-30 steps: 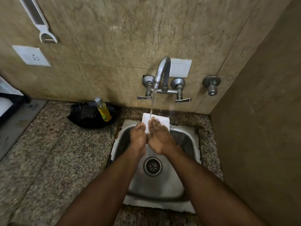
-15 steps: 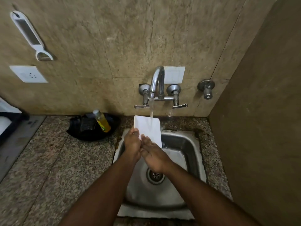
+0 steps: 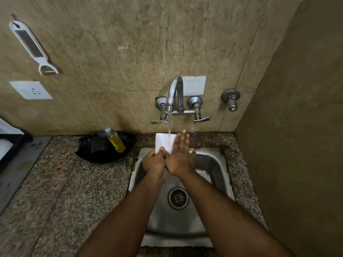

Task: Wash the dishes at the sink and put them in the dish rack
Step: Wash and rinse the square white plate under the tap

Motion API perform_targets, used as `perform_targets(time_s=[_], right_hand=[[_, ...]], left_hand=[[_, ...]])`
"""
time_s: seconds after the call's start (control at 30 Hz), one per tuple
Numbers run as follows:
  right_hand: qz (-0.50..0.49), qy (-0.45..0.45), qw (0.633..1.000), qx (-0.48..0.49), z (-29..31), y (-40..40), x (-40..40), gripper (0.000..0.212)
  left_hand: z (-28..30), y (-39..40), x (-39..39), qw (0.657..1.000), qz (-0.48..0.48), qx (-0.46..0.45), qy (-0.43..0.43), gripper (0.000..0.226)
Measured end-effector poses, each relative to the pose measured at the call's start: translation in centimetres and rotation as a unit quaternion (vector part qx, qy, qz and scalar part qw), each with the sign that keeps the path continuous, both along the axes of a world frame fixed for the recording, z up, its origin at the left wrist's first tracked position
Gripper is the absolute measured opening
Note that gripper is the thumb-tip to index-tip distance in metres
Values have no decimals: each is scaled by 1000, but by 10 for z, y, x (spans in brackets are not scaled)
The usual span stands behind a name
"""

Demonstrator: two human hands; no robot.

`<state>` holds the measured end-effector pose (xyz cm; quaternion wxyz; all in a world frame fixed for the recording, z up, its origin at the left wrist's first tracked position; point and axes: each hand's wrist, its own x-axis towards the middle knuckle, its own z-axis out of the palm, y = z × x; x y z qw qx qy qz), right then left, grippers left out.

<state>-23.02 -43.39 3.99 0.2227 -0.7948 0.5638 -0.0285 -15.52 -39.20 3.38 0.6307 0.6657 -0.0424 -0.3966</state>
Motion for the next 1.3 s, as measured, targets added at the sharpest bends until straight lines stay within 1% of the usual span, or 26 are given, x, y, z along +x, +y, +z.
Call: perform_targets(time_s=[0.1, 0.2, 0.27, 0.33, 0.37, 0.43, 0.47, 0.5, 0.57, 0.63, 0.67, 0.7, 0.77, 0.8, 0.83, 0.9, 0.93, 1.0, 1.07, 1.1, 1.13, 1.17, 1.2, 1.23, 1.27, 1.3], right_hand=[[-73, -55, 995, 27, 8, 4, -3, 95], [-143, -141, 977, 67, 12, -4, -10, 81], [-193, -224, 953, 60, 11, -11, -14, 62], [-246, -247, 936, 55, 8, -16, -18, 50], [-272, -245, 929, 57, 7, -18, -20, 48], [-296, -249, 919, 80, 8, -16, -26, 48], [-292, -278, 909, 105, 8, -15, -29, 49], [-277, -317, 895, 147, 6, -12, -32, 54], [-216, -362, 875, 236, 6, -5, -35, 77], [-190, -376, 870, 254, 4, 1, -34, 87], [-206, -380, 873, 227, 5, 2, -32, 79], [-233, -370, 881, 181, 6, 1, -30, 64], [-271, -292, 913, 85, 10, -4, -27, 34], [-281, -250, 925, 53, 11, -7, -28, 34], [-284, -221, 932, 35, 9, -11, -29, 39], [-276, -205, 939, 25, 8, -19, -32, 39], [-263, -212, 941, 23, 9, -20, -32, 35], [-224, -243, 943, 29, 13, -18, -30, 28], [-190, -270, 944, 24, 18, -11, -30, 24], [-172, -277, 945, 17, 19, -8, -32, 23], [-148, -277, 949, 12, 21, -4, -33, 23], [-117, -272, 955, 1, 21, 0, -33, 24], [-85, -264, 961, -9, 21, 4, -32, 26], [-61, -258, 964, -24, 19, 7, -30, 28], [-47, -252, 966, -40, 18, 9, -28, 33], [-38, -236, 969, -56, 18, 10, -27, 40]], left_hand=[[-31, 2, 10, 999, -10, 37, 4, 37], [-51, 5, 16, 996, 2, 80, -34, 56], [-41, 11, 15, 993, -11, 94, -65, 48], [-24, 12, 10, 988, -64, 97, -101, 32], [-16, 12, 8, 984, -100, 91, -114, 30], [-8, 10, 8, 979, -165, 78, -93, 42], [-4, 9, 9, 978, -177, 71, -89, 45], [-2, 9, 10, 979, -168, 65, -96, 41], [1, 11, 14, 981, -117, 58, -143, 22], [0, 12, 16, 969, -86, 87, -215, 16], [-4, 11, 17, 956, -95, 111, -253, 27], [-11, 10, 19, 947, -115, 136, -268, 44], [-27, 1, 23, 935, -137, 164, -284, 72], [-26, -2, 21, 923, -158, 178, -302, 76], [-13, -3, 15, 902, -187, 193, -339, 70], [5, -4, 0, 817, -261, 246, -452, 56], [8, -4, -7, 770, -300, 262, -499, 63], [1, 0, -16, 709, -386, 237, -540, 78], [-29, -3, -11, 694, -461, 195, -518, 82], [-34, -5, -7, 707, -475, 189, -488, 83], [-42, -10, -4, 735, -483, 181, -440, 86], [-39, -11, -4, 804, -441, 157, -368, 88], [-34, -14, -9, 896, -363, 112, -230, 85], [-27, -14, -14, 951, -287, 77, -84, 75], [-19, -15, -19, 971, -237, 24, 33, 65], [-9, -14, -22, 971, -208, -24, 120, 56]])
